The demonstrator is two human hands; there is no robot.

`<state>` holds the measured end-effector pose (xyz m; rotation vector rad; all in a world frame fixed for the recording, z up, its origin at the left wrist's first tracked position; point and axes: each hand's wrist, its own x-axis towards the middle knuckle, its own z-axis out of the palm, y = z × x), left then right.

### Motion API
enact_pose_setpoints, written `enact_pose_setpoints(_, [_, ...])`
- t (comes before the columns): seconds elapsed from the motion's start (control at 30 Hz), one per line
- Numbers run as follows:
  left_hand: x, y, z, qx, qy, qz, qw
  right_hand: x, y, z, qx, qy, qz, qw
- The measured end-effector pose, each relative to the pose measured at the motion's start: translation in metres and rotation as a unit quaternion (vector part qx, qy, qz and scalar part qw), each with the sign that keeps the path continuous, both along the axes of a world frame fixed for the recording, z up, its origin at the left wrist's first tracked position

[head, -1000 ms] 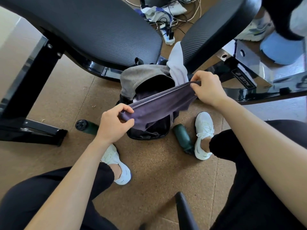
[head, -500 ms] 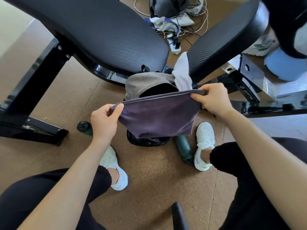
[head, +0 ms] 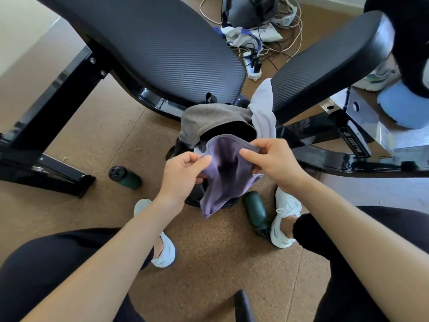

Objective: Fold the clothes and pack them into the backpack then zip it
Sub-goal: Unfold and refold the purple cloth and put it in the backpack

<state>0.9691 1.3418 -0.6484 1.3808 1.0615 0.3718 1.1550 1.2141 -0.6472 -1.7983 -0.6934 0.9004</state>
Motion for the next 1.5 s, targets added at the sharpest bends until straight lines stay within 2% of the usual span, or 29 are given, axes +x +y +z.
enact_pose_setpoints(0.2, [0.008,-0.013,0.004,-0.125,-0.012,-0.044,0.991,-0.02,0.002,-0.001,0.015,-0.079,0.109,0.991])
enact_pose_setpoints(0.37, [0.01,-0.014,0.009,-0.177,-0.037,-0.043,0.983,-0.029,0.002,0.003,0.013,-0.184,0.15,0.971])
enact_pose_setpoints(0.47, [0.01,-0.014,0.011,-0.18,-0.042,-0.064,0.981,-0.033,0.004,-0.001,0.027,-0.23,0.131,0.964])
enact_pose_setpoints(0.57, [0.01,-0.009,0.016,-0.134,-0.02,-0.07,0.988,-0.026,0.005,-0.003,0.037,-0.204,0.108,0.972])
enact_pose_setpoints(0.67, [0.004,0.007,0.009,-0.012,0.039,0.053,0.998,-0.017,0.004,0.001,0.029,-0.169,0.099,0.98])
enact_pose_setpoints(0.73, [0.0,0.017,0.0,0.01,0.068,0.085,0.994,-0.014,0.002,0.005,0.027,-0.152,0.11,0.982])
enact_pose_setpoints(0.87, [0.0,0.018,-0.012,-0.053,0.102,-0.01,0.993,-0.014,-0.002,0.011,0.025,-0.127,0.143,0.981])
enact_pose_setpoints(0.97, [0.0,0.016,-0.015,-0.008,0.104,-0.039,0.994,-0.011,-0.005,0.012,0.018,-0.146,0.155,0.977])
enact_pose_setpoints(1.1, [-0.001,0.024,-0.008,0.104,0.068,0.026,0.992,-0.002,-0.008,0.005,-0.021,-0.196,0.13,0.972])
enact_pose_setpoints(1.17, [0.0,0.024,-0.004,0.152,0.056,0.019,0.987,-0.001,-0.008,0.004,-0.027,-0.205,0.12,0.971])
enact_pose_setpoints(1.37, [-0.006,0.024,-0.003,0.201,0.115,-0.099,0.968,-0.006,-0.007,0.013,-0.025,-0.172,0.145,0.974])
enact_pose_setpoints(1.5, [-0.003,0.022,0.006,0.162,0.035,-0.2,0.966,-0.013,-0.005,0.013,-0.002,-0.155,0.162,0.974])
